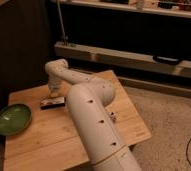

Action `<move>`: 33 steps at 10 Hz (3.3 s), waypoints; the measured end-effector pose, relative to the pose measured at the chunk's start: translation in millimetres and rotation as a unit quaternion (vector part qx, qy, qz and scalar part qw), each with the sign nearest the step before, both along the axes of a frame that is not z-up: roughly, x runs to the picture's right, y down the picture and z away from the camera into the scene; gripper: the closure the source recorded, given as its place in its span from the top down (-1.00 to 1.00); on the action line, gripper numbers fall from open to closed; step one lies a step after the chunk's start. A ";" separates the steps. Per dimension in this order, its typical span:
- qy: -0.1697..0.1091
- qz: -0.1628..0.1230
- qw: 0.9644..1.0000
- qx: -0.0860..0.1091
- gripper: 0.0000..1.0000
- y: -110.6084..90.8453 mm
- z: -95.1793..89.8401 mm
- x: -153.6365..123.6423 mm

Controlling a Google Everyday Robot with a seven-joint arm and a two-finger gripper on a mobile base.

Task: Push the eraser across the table

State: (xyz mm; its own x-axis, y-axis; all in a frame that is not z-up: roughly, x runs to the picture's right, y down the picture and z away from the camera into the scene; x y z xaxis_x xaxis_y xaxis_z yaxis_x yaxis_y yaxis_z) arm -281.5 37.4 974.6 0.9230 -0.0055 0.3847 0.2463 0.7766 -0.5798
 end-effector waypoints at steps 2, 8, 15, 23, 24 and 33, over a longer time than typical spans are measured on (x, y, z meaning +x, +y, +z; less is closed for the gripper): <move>-0.008 -0.009 1.000 0.019 -1.00 -17.8 -17.1 -8.6; -0.014 -0.028 0.999 0.041 -1.00 -80.2 -81.2 -16.7; -0.019 -0.025 0.999 -0.023 -1.00 -7.9 -14.9 -7.8; -0.024 -0.029 0.998 -0.051 -1.00 11.6 -6.6 -6.6; -0.025 -0.031 0.998 -0.054 -1.00 15.2 -8.1 -7.3; -0.005 -0.048 0.995 -0.085 -1.00 58.7 -42.1 1.9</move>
